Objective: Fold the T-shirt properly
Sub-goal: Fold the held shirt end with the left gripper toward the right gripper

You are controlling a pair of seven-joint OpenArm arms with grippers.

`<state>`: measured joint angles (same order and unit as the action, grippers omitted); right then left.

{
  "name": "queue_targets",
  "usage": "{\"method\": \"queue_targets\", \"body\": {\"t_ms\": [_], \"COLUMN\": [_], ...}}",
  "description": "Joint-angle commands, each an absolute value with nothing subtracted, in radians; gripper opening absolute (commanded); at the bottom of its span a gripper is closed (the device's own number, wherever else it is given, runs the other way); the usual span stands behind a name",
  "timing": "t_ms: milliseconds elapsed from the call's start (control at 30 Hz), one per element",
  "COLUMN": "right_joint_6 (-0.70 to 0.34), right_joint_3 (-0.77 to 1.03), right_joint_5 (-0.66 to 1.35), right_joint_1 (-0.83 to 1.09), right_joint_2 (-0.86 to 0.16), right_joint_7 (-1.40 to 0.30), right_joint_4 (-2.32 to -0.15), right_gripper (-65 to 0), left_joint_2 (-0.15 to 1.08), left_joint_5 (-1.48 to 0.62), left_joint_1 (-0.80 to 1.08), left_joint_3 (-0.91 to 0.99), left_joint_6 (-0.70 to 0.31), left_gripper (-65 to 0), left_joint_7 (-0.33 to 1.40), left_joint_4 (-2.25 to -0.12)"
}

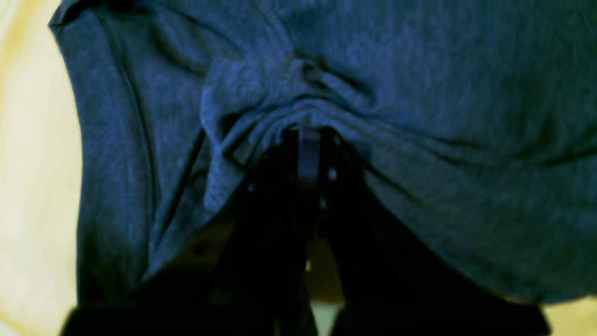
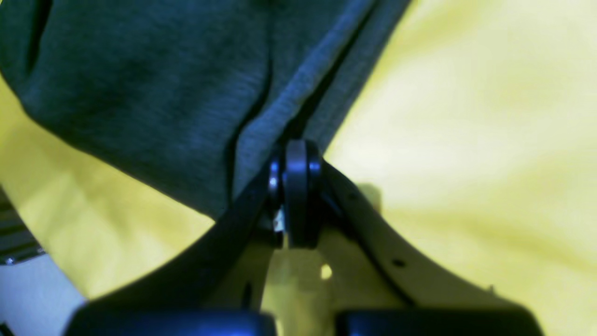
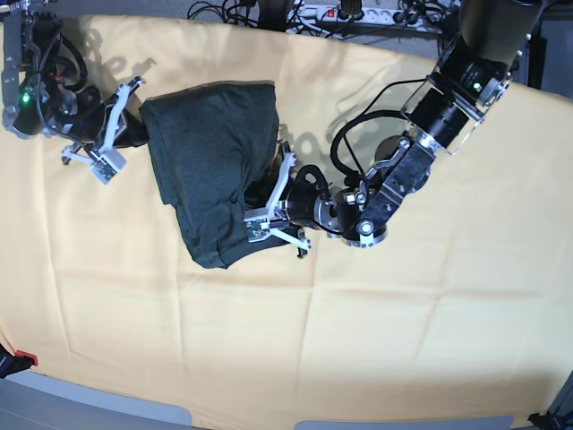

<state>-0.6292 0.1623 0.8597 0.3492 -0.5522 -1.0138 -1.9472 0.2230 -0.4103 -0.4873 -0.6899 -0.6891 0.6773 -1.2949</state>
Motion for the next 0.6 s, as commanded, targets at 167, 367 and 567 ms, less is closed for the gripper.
{"method": "queue_targets", "body": {"t_ms": [167, 367, 567], "right_joint_6": [-0.698, -0.698, -0.662], "right_joint_3": [0.209, 0.211, 0.25], "right_joint_5": [0.973, 0.928, 0.767], "right_joint_1": [0.393, 0.385, 0.385], "right_joint_2": [-0.495, -0.468, -0.468], "right_joint_7": [-1.016, -1.015, -1.026], "right_joint_4": [-1.974, -1.974, -1.974], "right_gripper": [-65.0, -65.0, -65.0], "left_joint_2": [0.2, 0.22, 0.282], "left_joint_5": [-0.553, -0.59, -0.717], "left_joint_1": [-0.539, -0.586, -0.585], "left_joint_3": [-0.661, -0.556, -0.378], "left_joint_6": [-0.698, -0.698, -0.698], "left_gripper": [-65.0, -65.0, -65.0], "left_joint_7": [0.825, 1.024, 1.11], "left_joint_4": [-1.342, -1.397, -1.402]}}
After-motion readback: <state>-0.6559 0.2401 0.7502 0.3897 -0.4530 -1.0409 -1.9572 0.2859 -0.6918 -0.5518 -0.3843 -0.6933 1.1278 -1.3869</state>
